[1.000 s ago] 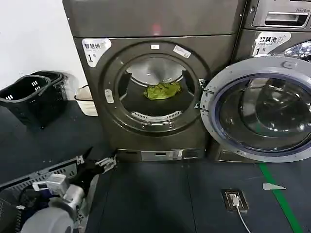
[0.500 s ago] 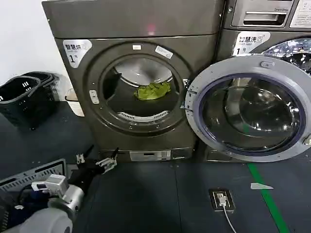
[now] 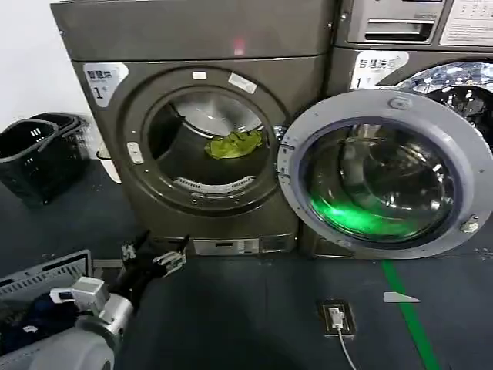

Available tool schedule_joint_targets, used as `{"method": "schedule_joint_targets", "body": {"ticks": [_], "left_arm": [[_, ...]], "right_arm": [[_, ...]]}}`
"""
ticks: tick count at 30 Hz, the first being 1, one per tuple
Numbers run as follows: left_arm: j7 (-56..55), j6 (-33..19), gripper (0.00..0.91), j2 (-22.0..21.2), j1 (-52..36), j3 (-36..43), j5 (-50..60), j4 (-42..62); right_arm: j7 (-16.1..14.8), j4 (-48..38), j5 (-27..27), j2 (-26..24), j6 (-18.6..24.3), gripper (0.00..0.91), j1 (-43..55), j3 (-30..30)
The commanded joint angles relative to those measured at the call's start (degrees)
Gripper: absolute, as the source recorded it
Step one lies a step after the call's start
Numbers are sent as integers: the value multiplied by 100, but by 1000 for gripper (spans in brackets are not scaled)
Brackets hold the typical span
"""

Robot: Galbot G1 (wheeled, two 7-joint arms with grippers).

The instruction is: Grasp the clothes from the dryer.

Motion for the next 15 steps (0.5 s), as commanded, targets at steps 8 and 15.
{"method": "schedule_joint_targets", "body": {"ticks": [8, 15], "left_arm": [[48, -128, 907, 22, -15, 18, 62, -54], [49, -159, 907, 6, -22, 22, 105, -29]], "right_arm": [[-143, 31, 251, 31, 234, 907, -40, 28], [-197, 48, 254, 38, 229, 907, -19, 16]]}}
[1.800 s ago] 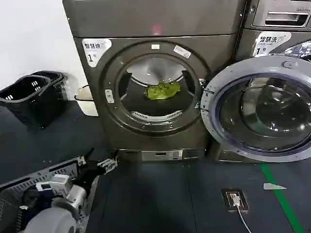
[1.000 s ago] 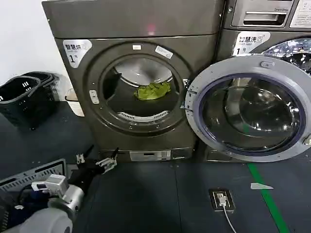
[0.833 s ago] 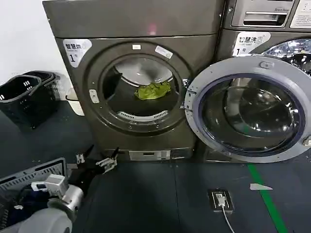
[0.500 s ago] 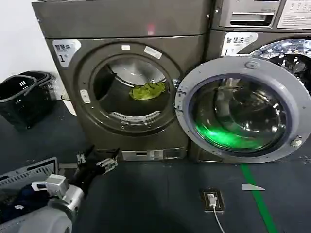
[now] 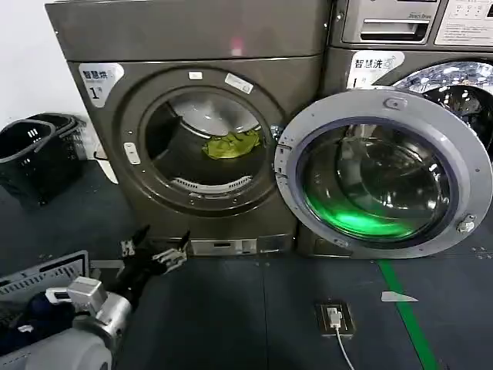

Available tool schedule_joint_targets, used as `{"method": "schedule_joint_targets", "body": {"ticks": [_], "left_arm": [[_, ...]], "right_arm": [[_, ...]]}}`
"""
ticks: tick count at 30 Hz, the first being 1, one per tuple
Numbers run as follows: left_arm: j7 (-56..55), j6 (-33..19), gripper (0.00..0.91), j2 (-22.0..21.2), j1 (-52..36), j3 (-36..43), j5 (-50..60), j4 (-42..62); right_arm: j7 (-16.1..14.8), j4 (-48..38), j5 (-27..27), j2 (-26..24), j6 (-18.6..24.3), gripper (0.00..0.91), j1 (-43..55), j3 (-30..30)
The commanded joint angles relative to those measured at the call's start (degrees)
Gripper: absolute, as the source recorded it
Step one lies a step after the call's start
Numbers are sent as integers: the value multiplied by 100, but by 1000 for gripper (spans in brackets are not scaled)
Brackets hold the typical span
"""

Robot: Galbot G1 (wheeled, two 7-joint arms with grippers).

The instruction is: Grasp the clothes from the dryer.

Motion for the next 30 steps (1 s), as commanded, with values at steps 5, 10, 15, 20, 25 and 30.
{"method": "schedule_joint_targets", "body": {"ticks": [5, 10, 15, 20, 25, 30], "left_arm": [[9, -72, 907, 17, -37, -9, 111, 77], [23, -46, 907, 7, -53, 8, 106, 67], [31, -42, 907, 4, -48, -5, 102, 52], [38, -44, 907, 2, -52, -2, 112, 61], [51, -40, 907, 11, -46, -1, 121, 55], [56, -36, 907, 37, -34, -4, 115, 29]], "right_arm": [[-47, 34, 42, 16, 68, 907, 25, -20], [-73, 49, 61, 52, 182, 907, 33, -37], [-37, 40, 99, 31, 186, 907, 39, -12], [-31, 28, 95, 34, 216, 907, 41, -6], [-35, 22, 94, 42, 218, 907, 41, -4], [-32, 29, 95, 44, 216, 907, 48, -8]]}}
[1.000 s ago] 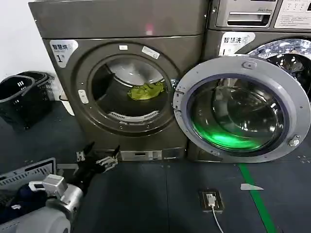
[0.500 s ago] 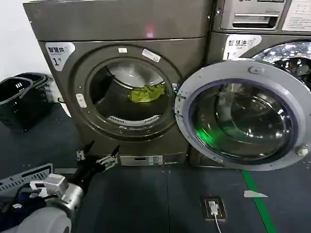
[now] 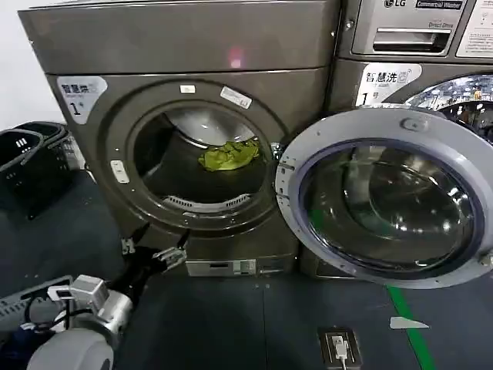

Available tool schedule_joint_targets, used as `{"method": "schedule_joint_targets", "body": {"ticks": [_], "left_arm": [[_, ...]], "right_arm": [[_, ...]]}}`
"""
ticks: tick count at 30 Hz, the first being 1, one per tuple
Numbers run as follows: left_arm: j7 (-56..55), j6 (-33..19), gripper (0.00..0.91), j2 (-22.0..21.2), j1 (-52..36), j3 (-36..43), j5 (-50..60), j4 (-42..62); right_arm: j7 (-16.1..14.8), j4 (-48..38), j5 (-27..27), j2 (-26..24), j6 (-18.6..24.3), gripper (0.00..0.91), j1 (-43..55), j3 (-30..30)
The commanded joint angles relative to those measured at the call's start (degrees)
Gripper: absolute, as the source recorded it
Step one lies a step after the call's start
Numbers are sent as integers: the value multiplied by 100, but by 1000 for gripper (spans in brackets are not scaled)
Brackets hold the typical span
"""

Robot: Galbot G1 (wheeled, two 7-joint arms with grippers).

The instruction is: Grasp the clothes from the dryer.

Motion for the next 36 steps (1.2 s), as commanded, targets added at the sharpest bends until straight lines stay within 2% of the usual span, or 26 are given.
{"method": "schedule_joint_targets", "body": {"ticks": [1, 36], "left_arm": [[4, 4, 907, 17, 13, 1, 0, -15], [53, 2, 907, -42, -21, 39, 50, 55]], "right_arm": [[11, 1, 8, 3, 13, 907, -1, 9], [42, -41, 2, 6, 94, 907, 41, -13]]}}
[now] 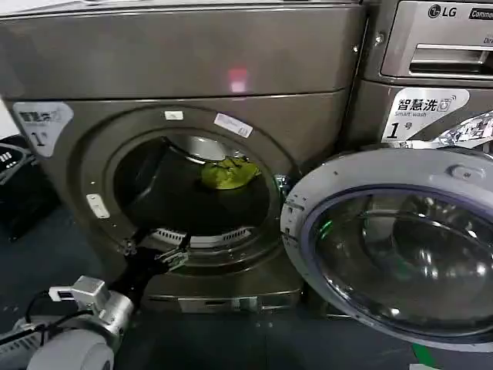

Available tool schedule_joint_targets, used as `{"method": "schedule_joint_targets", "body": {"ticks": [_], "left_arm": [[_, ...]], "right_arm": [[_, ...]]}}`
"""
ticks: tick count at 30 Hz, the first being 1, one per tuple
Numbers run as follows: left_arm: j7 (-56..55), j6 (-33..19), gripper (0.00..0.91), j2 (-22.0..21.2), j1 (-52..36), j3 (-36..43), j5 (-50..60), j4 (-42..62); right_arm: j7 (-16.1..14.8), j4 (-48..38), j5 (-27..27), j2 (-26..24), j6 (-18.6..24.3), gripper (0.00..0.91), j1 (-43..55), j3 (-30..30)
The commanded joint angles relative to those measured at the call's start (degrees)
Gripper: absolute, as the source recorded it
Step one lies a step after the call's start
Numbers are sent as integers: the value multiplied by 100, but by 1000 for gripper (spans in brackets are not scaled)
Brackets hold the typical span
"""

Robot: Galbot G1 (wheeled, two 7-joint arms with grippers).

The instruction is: Grasp the clothes from the dryer.

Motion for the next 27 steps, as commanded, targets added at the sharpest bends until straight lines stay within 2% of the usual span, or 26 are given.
{"method": "schedule_joint_targets", "body": {"ticks": [1, 27], "left_arm": [[2, -3, 907, -17, -7, 6, 2, 10], [2, -6, 907, 19, -12, 26, -2, -21]], "right_arm": [[-5, -4, -2, -14, 3, 907, -11, 24], [7, 24, 25, 6, -7, 907, -78, 120]]}}
